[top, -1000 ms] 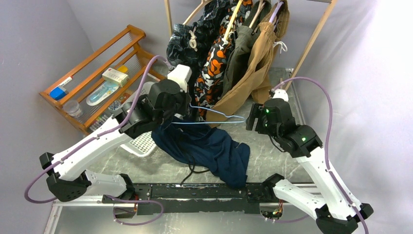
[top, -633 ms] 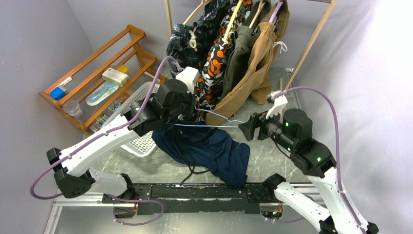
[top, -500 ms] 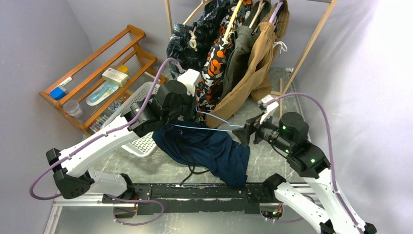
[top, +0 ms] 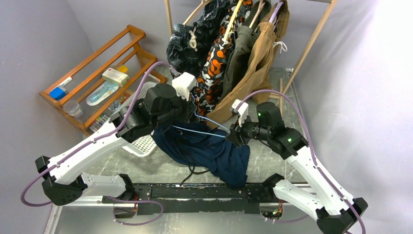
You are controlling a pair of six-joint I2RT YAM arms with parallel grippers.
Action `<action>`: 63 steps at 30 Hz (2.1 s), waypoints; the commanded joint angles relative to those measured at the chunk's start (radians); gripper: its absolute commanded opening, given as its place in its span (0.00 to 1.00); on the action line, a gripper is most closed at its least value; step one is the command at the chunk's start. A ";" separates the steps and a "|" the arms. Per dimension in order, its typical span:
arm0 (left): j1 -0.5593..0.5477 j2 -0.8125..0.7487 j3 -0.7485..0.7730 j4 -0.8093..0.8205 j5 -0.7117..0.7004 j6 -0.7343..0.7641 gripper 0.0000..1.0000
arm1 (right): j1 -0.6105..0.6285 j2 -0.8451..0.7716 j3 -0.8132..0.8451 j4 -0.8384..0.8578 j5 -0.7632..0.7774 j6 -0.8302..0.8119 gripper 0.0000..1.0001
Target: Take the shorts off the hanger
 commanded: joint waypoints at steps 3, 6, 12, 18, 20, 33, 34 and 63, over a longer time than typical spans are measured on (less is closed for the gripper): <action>0.000 -0.025 -0.021 0.045 0.018 -0.007 0.07 | 0.010 -0.107 -0.034 0.023 0.111 -0.027 0.20; 0.000 -0.021 -0.022 0.052 0.020 -0.014 0.11 | 0.011 -0.139 -0.032 0.025 0.090 0.015 0.00; 0.000 -0.014 -0.025 0.041 -0.064 -0.064 0.67 | 0.011 -0.138 0.002 0.003 0.025 0.097 0.00; 0.000 -0.072 -0.093 0.043 -0.123 -0.119 0.87 | 0.011 -0.202 0.050 -0.046 0.093 0.111 0.00; 0.000 -0.104 -0.134 0.045 -0.162 -0.152 0.88 | 0.011 -0.223 0.091 -0.073 0.102 0.111 0.00; 0.000 -0.224 -0.310 -0.015 -0.472 -0.456 0.94 | 0.011 -0.269 0.063 -0.048 0.124 0.100 0.00; 0.000 -0.227 -0.317 -0.023 -0.474 -0.465 0.94 | 0.011 -0.265 0.062 -0.050 0.117 0.101 0.00; 0.402 0.031 -0.328 0.062 0.123 -0.380 0.71 | 0.011 -0.262 0.181 -0.094 0.066 0.168 0.00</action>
